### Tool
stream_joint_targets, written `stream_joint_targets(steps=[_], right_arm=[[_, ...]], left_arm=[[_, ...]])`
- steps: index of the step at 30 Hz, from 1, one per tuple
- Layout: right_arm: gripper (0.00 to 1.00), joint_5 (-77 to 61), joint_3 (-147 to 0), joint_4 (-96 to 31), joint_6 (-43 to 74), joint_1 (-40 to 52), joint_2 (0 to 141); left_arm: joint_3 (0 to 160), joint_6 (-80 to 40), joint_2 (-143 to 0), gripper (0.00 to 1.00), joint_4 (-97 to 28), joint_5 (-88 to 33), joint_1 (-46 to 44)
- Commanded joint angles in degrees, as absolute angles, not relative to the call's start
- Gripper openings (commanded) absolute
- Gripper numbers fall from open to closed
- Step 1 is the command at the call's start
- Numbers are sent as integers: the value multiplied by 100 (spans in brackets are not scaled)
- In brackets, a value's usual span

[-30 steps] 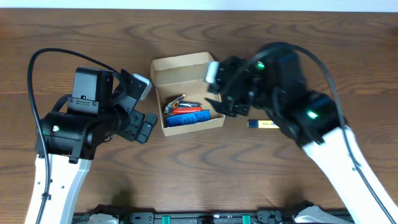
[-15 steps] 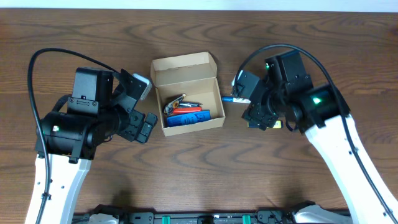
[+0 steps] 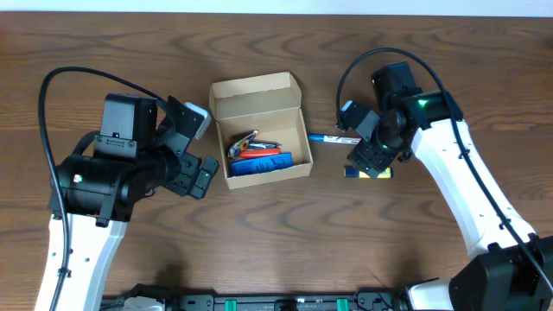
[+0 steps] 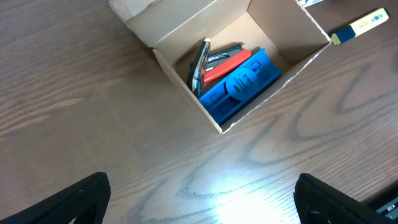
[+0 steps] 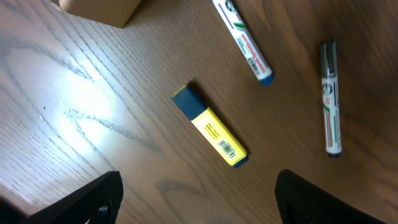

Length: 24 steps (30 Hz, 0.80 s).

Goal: Pack container
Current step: 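Move the right gripper toward the yellow highlighter beside the box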

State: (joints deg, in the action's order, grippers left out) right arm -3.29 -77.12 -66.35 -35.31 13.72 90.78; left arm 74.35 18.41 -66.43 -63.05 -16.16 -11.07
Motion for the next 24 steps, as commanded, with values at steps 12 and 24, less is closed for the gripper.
stream_joint_targets(steps=[12, 24], right_arm=[[82, -751, -7338, -6639, -3284, 1284, 8656], [99, -19, -4703, -4007, -3317, 1153, 6696]], left_arm=[[7511, 1911, -6663, 95, -6326, -1653, -1087], [7511, 1911, -6663, 95, -6326, -1653, -1087]])
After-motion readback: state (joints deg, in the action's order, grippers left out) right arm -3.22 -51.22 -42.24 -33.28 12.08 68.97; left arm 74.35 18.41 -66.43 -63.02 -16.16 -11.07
